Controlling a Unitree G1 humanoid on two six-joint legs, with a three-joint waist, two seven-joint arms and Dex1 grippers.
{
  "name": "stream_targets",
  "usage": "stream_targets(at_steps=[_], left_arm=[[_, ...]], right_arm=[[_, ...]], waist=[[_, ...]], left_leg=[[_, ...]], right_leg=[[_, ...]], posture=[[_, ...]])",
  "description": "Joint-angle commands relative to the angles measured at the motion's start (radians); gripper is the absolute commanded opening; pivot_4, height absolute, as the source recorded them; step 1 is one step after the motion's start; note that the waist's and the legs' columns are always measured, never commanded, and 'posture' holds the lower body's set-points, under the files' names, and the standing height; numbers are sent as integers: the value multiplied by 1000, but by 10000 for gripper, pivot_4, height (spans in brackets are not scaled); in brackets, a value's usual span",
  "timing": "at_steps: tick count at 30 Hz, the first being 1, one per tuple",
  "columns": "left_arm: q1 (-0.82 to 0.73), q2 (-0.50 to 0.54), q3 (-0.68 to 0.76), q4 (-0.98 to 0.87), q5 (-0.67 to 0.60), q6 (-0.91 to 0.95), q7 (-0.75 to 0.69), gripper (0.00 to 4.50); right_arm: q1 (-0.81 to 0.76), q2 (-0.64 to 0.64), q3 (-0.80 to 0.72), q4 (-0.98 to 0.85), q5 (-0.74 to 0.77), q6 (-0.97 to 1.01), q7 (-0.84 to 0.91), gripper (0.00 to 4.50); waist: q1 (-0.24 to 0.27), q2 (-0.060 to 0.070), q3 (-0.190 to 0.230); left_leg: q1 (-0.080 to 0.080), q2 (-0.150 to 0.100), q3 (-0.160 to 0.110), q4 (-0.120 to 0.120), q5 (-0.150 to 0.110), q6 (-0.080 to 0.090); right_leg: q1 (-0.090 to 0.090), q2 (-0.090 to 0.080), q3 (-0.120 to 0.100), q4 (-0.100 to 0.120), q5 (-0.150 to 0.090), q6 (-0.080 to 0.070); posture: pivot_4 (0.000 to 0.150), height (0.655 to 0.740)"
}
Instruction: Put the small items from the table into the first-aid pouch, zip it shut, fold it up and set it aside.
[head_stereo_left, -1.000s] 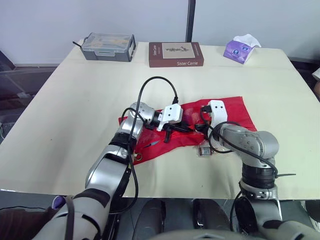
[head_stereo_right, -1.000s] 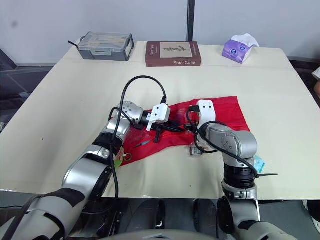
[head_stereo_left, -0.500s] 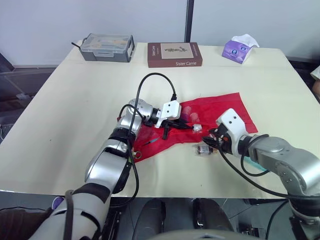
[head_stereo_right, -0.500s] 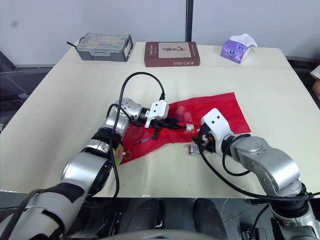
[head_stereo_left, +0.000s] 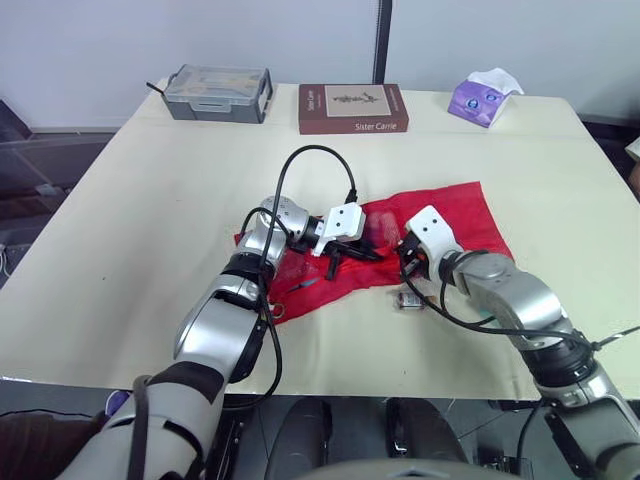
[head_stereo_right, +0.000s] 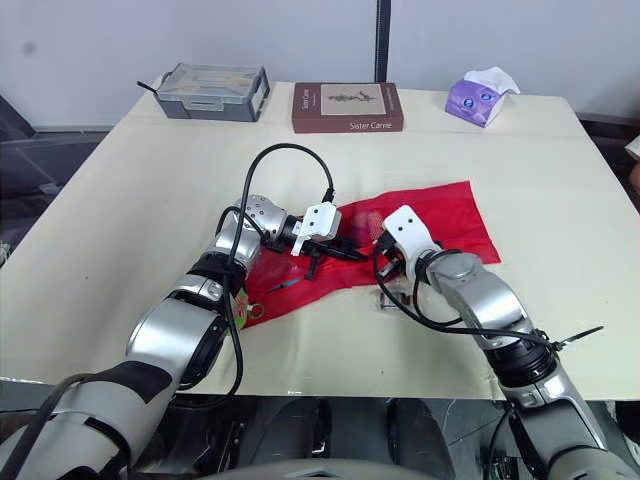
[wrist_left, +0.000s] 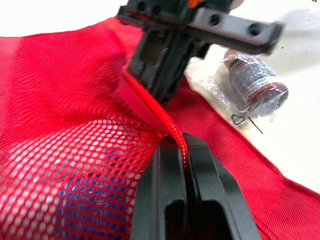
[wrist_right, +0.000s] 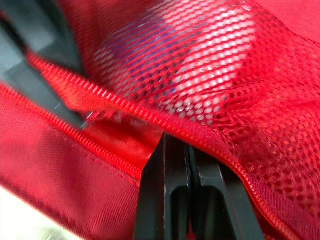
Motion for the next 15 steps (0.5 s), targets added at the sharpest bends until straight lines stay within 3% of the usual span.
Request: stream_targets(at_steps=[1,3,6,8,13,15], left_arm=[[-39,11,-17,19,20,-78,-44,0],[-57,24,-26,49,37,-118,-56,0],[-99,43,-37,109,68,-180,-75,0],[-131,52,-45,154,91,-219,-79,0],[-199,60,-66,234,153,-300,-44,0],[-222,75,-90,254,208,-340,20,0]], right_arm=[[21,-69,-20,-88,-14,-62,77,358],[61,-100,-52,-151,13,-43,111,358],[147,-147,-140,-308,84,25,148,8008],[212,-174,-223,-439,160,69,176,14720],[385,-251,-456,-706,285,10,259,39400],[475,-286,-568,-781,299,-29,301,44248]], waist=[[1,0,0],[2,0,0],[2,0,0],[3,0,0],[1,-1,0],[8,-1,0]], left_leg=[[0,0,0,0,0,0],[-1,-1,0,0,0,0],[0,-1,0,-1,0,0],[0,0,0,-1,0,0],[1,0,-1,-1,0,0],[1,0,-2,0,0,0]], right_leg=[[0,0,0,0,0,0],[0,0,0,-1,0,0],[0,0,0,-1,0,0],[0,0,0,-1,0,0],[1,0,0,-1,0,0],[2,0,1,-1,-1,1]], posture=[[1500,7400],[1500,7400],[1500,7400],[1500,7400],[1500,7400],[1500,7400]])
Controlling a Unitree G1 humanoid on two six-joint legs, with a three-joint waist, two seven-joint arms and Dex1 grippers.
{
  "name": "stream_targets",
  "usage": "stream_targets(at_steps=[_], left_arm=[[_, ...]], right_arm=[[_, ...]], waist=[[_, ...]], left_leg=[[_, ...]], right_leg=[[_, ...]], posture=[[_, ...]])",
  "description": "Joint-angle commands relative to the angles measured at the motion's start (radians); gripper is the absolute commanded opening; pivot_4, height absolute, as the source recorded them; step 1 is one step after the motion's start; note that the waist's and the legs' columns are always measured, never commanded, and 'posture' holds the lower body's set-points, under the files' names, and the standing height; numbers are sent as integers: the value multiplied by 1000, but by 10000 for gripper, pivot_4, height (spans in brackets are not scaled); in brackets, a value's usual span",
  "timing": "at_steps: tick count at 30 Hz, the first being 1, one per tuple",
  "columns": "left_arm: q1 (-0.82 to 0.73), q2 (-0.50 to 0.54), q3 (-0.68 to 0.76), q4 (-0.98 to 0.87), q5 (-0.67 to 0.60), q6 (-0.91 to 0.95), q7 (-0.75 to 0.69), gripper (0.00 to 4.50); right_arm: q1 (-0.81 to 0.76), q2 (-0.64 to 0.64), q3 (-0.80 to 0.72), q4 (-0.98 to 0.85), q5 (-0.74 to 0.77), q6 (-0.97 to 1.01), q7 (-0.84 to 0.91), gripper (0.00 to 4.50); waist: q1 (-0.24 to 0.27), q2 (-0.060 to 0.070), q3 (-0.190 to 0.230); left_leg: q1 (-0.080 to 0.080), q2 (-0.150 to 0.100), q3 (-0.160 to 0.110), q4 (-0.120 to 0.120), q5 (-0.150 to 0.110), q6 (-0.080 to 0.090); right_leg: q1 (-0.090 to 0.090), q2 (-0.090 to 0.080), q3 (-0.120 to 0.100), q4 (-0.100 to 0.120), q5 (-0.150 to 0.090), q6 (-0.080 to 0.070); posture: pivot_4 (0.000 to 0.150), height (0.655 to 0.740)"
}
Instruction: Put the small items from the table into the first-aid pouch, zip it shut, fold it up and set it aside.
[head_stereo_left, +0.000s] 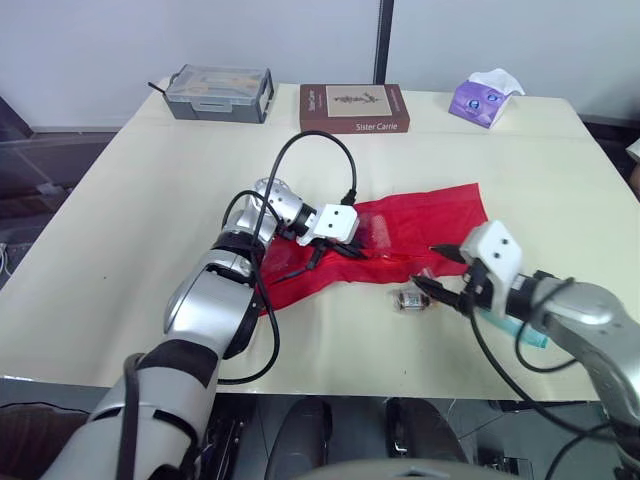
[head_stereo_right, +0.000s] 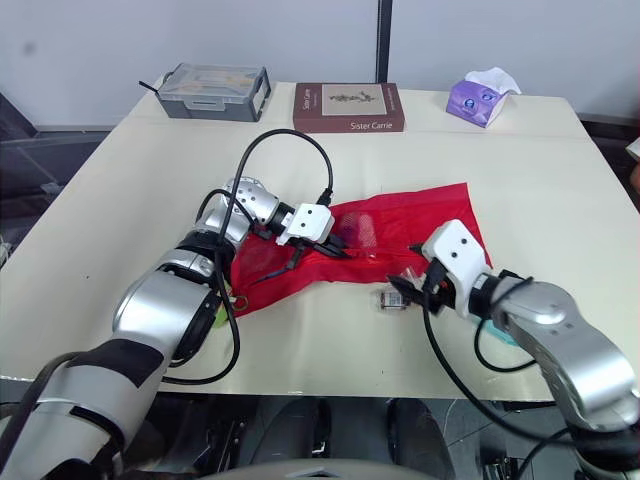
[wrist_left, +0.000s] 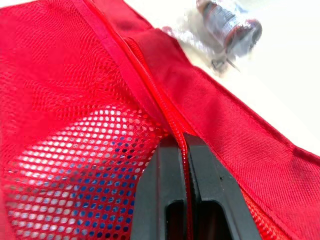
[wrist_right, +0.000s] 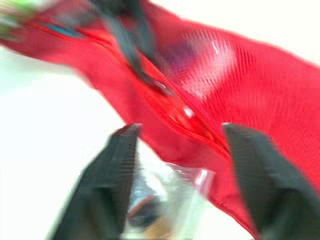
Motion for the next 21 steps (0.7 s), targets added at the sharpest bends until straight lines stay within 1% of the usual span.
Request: stream_targets(at_steps=[1,5,8,10,13,16,19,20,21], left_arm=[[-58,31,-46,34,102,-90,110,0],[-93,48,-79,65,189,-91,263,0],[-102,40,-74,77,211,-78,325,0],[-95,26,-50,81,193,-72,308,0],[-82,9,-15,78,156,-89,259,0],[-68,-11,50,72,83,-63,159,0],[-54,-20,106,64,21,3,64,0],[-49,-19,117,61,11,26,50,6047],[-44,-17,131,59,-1,57,45,8801]], right_arm=[[145,-60,-227,-162,32,-101,80,44248],[287,-94,-413,-190,109,-157,133,44248],[353,-108,-480,-190,126,-175,140,44248],[383,-117,-480,-190,113,-185,136,44248],[382,-117,-445,-187,110,-178,98,44248],[377,-132,-374,-173,78,-157,61,44248],[357,-107,-280,-158,91,-167,43,44248],[351,-105,-252,-157,83,-172,37,45000],[343,-104,-225,-154,73,-175,27,45000]], waist=[[6,0,0],[8,-1,0],[7,-1,0],[7,-1,0],[8,-1,0],[7,-1,0],[7,-1,0],[5,-1,0],[3,-1,0]], left_leg=[[-1,0,0,0,0,0],[0,0,0,1,0,0],[0,0,0,2,0,0],[1,0,0,2,0,0],[0,0,1,2,0,0],[0,0,1,2,0,0],[0,0,1,2,0,0],[0,0,1,2,0,0],[0,0,1,2,0,0]], right_leg=[[0,0,-1,0,-1,2],[1,0,0,0,-1,2],[1,0,0,0,-1,3],[2,0,1,1,-1,3],[1,0,0,1,-1,2],[1,0,0,1,0,0],[1,0,0,1,0,-1],[1,0,0,1,0,-1],[1,0,0,1,0,-1]], posture=[[1500,7400],[1500,7400],[1500,7400],[1500,7400],[1500,7400],[1500,7400],[1500,7400],[1500,7400],[1500,7400]])
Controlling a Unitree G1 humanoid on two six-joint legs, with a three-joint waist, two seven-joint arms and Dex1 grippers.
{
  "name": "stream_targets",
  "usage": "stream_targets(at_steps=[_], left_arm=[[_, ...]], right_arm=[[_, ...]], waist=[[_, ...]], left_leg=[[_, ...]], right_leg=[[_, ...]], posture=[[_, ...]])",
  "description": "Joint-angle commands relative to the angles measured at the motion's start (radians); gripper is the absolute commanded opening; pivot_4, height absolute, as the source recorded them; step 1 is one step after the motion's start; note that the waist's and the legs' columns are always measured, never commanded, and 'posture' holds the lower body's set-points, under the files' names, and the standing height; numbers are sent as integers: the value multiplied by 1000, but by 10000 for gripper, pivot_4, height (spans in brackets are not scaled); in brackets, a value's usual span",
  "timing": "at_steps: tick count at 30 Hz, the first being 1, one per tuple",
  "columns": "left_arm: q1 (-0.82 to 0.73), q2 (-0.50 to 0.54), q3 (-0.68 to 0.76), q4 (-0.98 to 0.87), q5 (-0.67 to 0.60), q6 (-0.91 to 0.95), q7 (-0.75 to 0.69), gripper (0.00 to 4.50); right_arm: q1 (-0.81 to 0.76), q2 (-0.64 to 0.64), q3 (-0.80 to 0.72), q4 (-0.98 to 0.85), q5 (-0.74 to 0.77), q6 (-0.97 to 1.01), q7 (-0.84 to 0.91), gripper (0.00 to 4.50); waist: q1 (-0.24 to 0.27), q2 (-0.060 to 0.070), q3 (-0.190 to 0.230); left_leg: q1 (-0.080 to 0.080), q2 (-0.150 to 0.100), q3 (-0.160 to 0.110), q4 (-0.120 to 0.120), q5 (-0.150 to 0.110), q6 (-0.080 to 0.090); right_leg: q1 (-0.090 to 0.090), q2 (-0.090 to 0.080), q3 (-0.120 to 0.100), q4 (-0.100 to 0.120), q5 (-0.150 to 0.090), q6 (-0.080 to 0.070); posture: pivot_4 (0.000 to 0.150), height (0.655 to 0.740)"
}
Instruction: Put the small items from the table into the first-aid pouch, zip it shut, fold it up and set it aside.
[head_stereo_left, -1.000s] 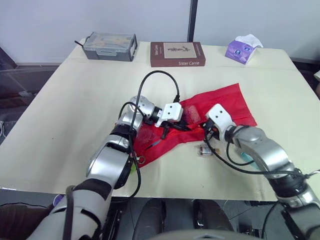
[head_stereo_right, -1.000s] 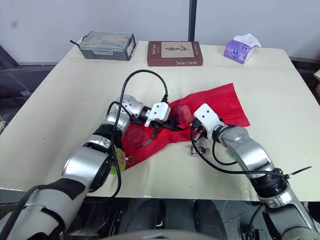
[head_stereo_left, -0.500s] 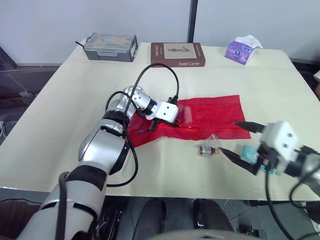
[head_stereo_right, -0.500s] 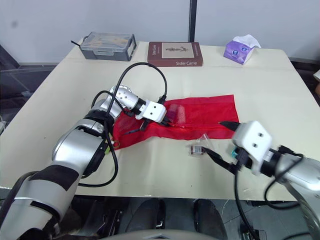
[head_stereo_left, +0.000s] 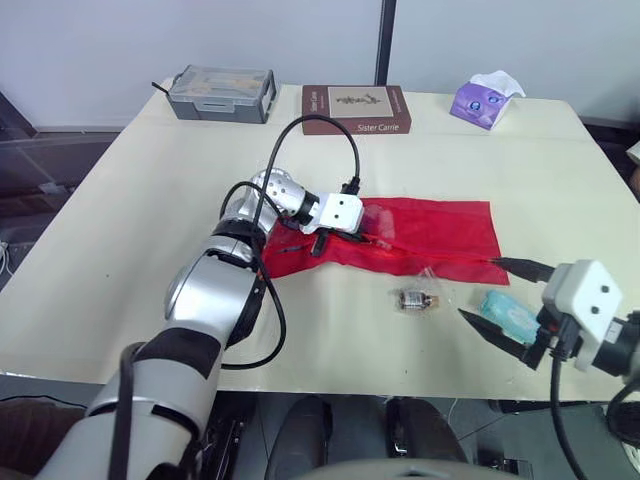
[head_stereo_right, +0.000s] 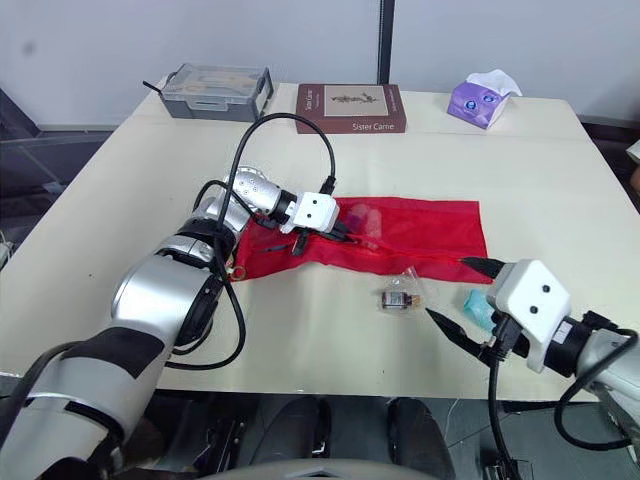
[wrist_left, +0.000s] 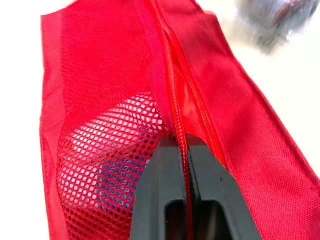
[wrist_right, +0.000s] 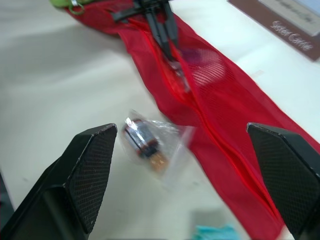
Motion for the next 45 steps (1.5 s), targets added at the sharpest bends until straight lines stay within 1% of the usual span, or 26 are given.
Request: stream_targets(at_steps=[1,3,4,5,6,7,10,11,13,14,15,17,20,23,25,26,28,29,30,32,36,38,40,42,43,45], left_arm=[[7,12,63,-32,-66,108,-20,13470],[18,21,93,-50,-94,194,-14,23137],[27,25,112,-71,-120,277,-25,29081],[40,28,126,-101,-144,346,-41,32847],[75,33,136,-176,-166,416,-38,37355],[104,37,139,-239,-179,464,-30,37355],[320,64,121,-696,-183,685,73,37355],[369,66,119,-819,-178,810,119,37355],[467,63,114,-1054,-161,966,209,37355],[504,60,95,-1175,-113,1117,268,37355],[532,56,80,-1268,-82,1231,317,37355],[569,40,48,-1394,-66,1366,383,37355],[596,14,-1,-1488,-47,1450,476,37355],[598,-28,-44,-1484,-6,1472,597,37355],[603,-21,-80,-1460,13,1429,637,31554],[608,-20,-87,-1453,4,1421,641,29400],[612,-10,-96,-1431,-12,1383,643,19005],[612,4,-103,-1414,-15,1343,637,16225],[609,18,-107,-1390,-20,1300,629,10617],[568,65,-112,-1263,-32,1125,594,509],[411,121,-133,-886,-37,688,516,155],[332,117,-137,-713,-44,524,485,155],[261,102,-140,-555,-43,399,462,155],[204,78,-132,-427,-52,311,427,155],[183,70,-133,-383,-49,267,416,155],[165,50,-107,-344,-92,230,349,155]], right_arm=[[-24,7,71,-8,-19,-26,-29,45000],[-28,8,87,-5,-27,-33,-36,45000],[-22,9,82,-8,-28,-42,-34,45000],[-14,11,74,-11,-29,-53,-32,45000],[0,13,62,-15,-31,-64,-29,45000],[10,13,55,-17,-34,-72,-27,45000],[62,19,14,-18,-42,-100,-17,45000],[75,21,1,-18,-41,-109,-13,45000],[108,25,-27,-20,-40,-128,-1,45000],[122,28,-46,-18,-35,-135,5,45000],[134,30,-63,-17,-31,-142,11,45000],[145,29,-90,-8,-20,-151,23,45000],[145,24,-114,2,-5,-156,34,45000],[147,16,-134,9,2,-157,45,45000],[149,12,-149,9,11,-156,50,45000],[154,12,-159,5,12,-158,54,45000],[160,14,-180,-3,22,-162,62,45000],[163,16,-192,-8,29,-165,66,45000],[164,17,-200,-11,39,-166,69,45000],[170,15,-210,-15,49,-166,73,45000],[178,9,-201,-18,50,-170,72,45000],[171,4,-183,-23,47,-168,63,45000],[145,-8,-145,-28,43,-155,45,45000],[93,-30,-69,-29,43,-127,23,45000],[52,-50,0,-17,9,-113,7,45000],[-12,-84,117,10,-43,-83,-12,45000]], waist=[[-2,0,0],[-3,0,0],[-3,0,0],[-3,0,0],[-4,0,0],[-5,0,0],[-6,1,-1],[-7,1,-1],[-5,1,0],[-3,1,0],[0,1,0],[3,1,-1],[4,2,-2],[4,2,-2],[3,2,-2],[2,2,-2],[2,2,-2],[3,2,-2],[3,3,-2],[2,3,-2],[7,3,-2],[7,3,-2],[11,2,-2],[14,2,-2],[16,2,-2],[15,2,-2]], left_leg=[[0,0,0,0,0,0],[0,0,-1,0,0,0],[0,0,-1,1,0,0],[0,0,-1,1,0,0],[0,0,-1,1,0,0],[0,0,-2,1,0,0],[1,1,-4,0,0,0],[1,1,-4,0,0,0],[1,2,-4,1,0,0],[1,2,-4,1,0,0],[1,2,-5,2,0,0],[2,1,-6,3,0,0],[2,0,-5,3,0,0],[2,0,-6,3,0,0],[2,0,-6,3,0,0],[2,0,-6,3,0,0],[3,0,-6,3,0,0],[3,0,-6,3,0,0],[2,0,-6,3,0,0],[3,0,-5,3,0,0],[3,0,-3,3,0,0],[3,0,-2,3,0,0],[2,0,0,3,0,0],[1,0,1,3,0,0],[1,0,1,3,0,0],[1,-1,1,3,0,0]], right_leg=[[0,0,0,0,0,0],[0,0,0,1,0,0],[0,0,0,1,0,1],[0,0,0,1,0,1],[0,0,0,1,0,1],[0,0,0,1,0,1],[0,0,2,2,0,1],[0,0,2,2,0,1],[0,0,2,3,0,1],[0,0,2,3,0,1],[1,0,1,3,0,1],[3,0,1,3,-2,5],[3,0,2,2,-3,5],[3,1,2,2,-3,5],[3,1,3,2,-3,5],[3,1,3,2,-3,5],[3,1,3,2,-3,5],[3,1,3,2,-3,4],[3,1,3,2,-3,4],[3,1,3,2,-3,3],[3,1,3,2,-4,1],[3,1,3,2,-4,0],[2,1,3,1,-3,-2],[2,1,3,0,-2,-1],[2,1,3,0,-1,-1],[2,1,3,0,-1,0]], posture=[[1500,7400],[1500,7400],[1500,7400],[1500,7400],[1500,7400],[1500,7400],[1500,7400],[1500,7400],[1500,7400],[1500,7400],[1500,7400],[1500,7400],[1500,7400],[1500,7400],[1500,7400],[1500,7400],[1500,7400],[1500,7400],[1500,7400],[1500,7400],[1500,7400],[1500,7400],[1500,7400],[1500,7400],[1500,7400],[1500,7400]])
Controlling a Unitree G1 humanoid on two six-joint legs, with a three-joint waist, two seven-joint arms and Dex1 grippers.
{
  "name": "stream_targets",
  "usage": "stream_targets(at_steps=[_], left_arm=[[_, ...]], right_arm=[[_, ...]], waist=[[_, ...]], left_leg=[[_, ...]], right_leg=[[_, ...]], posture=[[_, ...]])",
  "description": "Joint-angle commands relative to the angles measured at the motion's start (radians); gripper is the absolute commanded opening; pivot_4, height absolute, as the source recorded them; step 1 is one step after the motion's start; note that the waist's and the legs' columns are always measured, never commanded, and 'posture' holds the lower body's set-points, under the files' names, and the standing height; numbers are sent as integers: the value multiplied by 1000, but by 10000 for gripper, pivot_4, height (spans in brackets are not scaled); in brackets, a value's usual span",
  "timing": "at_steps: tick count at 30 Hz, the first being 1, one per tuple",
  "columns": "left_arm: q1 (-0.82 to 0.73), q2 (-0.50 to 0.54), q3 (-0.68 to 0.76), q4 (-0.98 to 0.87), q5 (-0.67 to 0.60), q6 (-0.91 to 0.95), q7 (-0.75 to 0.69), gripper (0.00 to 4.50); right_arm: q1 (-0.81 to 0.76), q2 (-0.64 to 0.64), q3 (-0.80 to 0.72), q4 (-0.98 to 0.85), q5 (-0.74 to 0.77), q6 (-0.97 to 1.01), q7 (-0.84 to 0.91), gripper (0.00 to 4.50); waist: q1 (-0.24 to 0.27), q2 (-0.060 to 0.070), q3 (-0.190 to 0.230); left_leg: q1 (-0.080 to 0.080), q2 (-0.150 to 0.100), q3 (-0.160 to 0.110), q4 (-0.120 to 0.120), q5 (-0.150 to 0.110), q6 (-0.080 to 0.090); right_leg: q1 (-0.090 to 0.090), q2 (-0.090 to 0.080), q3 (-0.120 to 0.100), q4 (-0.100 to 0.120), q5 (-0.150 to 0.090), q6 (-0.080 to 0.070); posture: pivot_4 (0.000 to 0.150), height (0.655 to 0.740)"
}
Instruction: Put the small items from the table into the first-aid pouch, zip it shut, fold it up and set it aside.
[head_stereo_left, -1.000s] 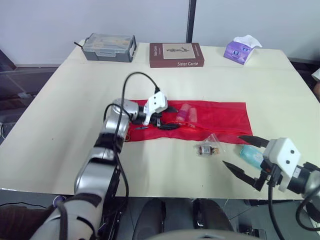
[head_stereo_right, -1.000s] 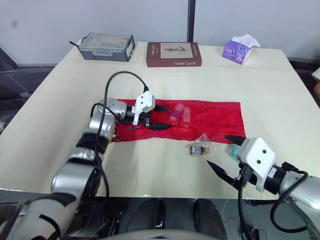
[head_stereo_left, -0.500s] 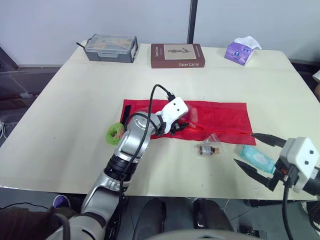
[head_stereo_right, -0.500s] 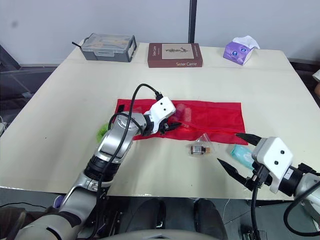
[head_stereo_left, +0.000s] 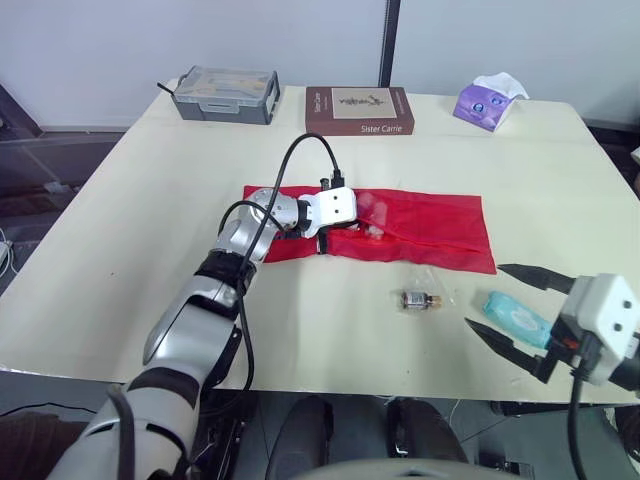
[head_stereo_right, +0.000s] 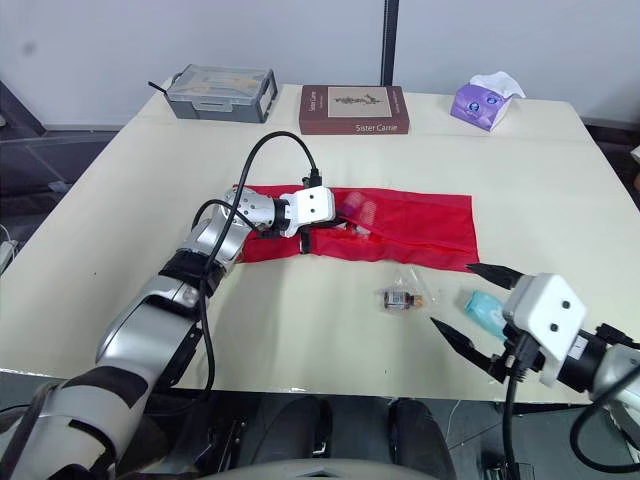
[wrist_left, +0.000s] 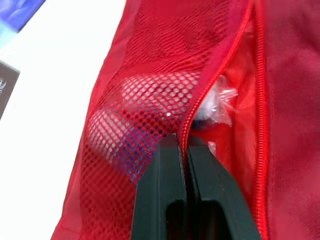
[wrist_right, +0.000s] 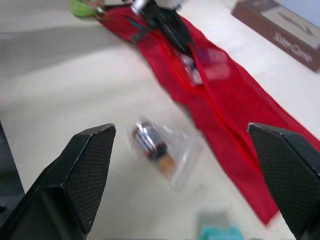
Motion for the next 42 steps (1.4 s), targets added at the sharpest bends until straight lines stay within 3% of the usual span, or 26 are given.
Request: stream_targets(at_steps=[1,8,12,15,18,19,22,27,29,30,33,36,42], left_arm=[[-52,-31,52,72,-67,-108,-100,155],[-55,-6,85,105,-112,-220,-260,155],[-50,9,139,99,-135,-45,-214,155],[22,20,190,-55,-187,165,-184,7653],[163,43,216,-349,-197,394,-102,21255],[229,53,221,-480,-189,477,-65,23339],[381,68,228,-775,-123,665,83,23339],[477,51,198,-947,-43,813,237,23339],[469,44,188,-937,-28,829,277,23339],[455,39,187,-917,-33,821,283,20990],[421,54,166,-849,-45,738,250,12930],[381,82,145,-759,-56,611,187,1525],[273,84,123,-553,-66,426,112,1525]], right_arm=[[-96,-54,178,21,-82,42,-40,45000],[-220,-41,278,65,-91,50,-48,45000],[-218,-42,257,67,-89,48,-44,45000],[-203,-42,236,63,-88,42,-43,45000],[-185,-39,219,59,-89,36,-42,45000],[-179,-38,213,58,-88,35,-42,45000],[-168,-31,202,57,-83,32,-42,45000],[-168,-27,194,63,-76,29,-35,45000],[-172,-30,194,66,-75,27,-31,45000],[-175,-34,198,67,-76,27,-28,45000],[-199,-45,234,73,-89,25,-22,45000],[-248,-65,321,102,-133,28,-7,45000],[-415,-72,547,283,-272,21,28,45000]], waist=[[1,0,0],[3,0,0],[2,0,0],[-2,0,0],[-7,0,0],[-9,0,0],[-15,1,0],[-11,1,0],[-9,1,0],[-7,1,0],[-7,0,0],[-7,1,0],[-4,1,0]], left_leg=[[0,0,1,0,0,0],[-1,0,0,0,0,0],[-1,0,-1,0,0,0],[-1,0,-1,0,0,0],[0,1,-2,0,0,0],[0,1,-3,0,0,0],[1,2,-5,0,0,0],[2,1,-6,1,0,0],[1,1,-5,1,0,0],[2,1,-5,1,0,0],[1,1,-3,1,0,0],[2,1,-2,1,0,0],[1,1,0,1,0,0]], right_leg=[[0,0,0,0,0,-1],[-1,0,0,0,1,1],[0,0,0,0,1,1],[0,1,0,1,1,2],[0,1,1,2,1,2],[0,1,1,2,1,2],[0,1,2,3,1,2],[0,1,2,3,1,2],[0,1,2,3,1,2],[0,1,2,3,1,2],[0,1,2,3,1,2],[0,1,2,3,1,2],[0,1,1,2,0,0]], posture=[[1500,7400],[1500,7400],[1500,7400],[1500,7400],[1500,7400],[1500,7400],[1500,7400],[1500,7400],[1500,7400],[1500,7400],[1500,7400],[1500,7400],[1500,7400]])
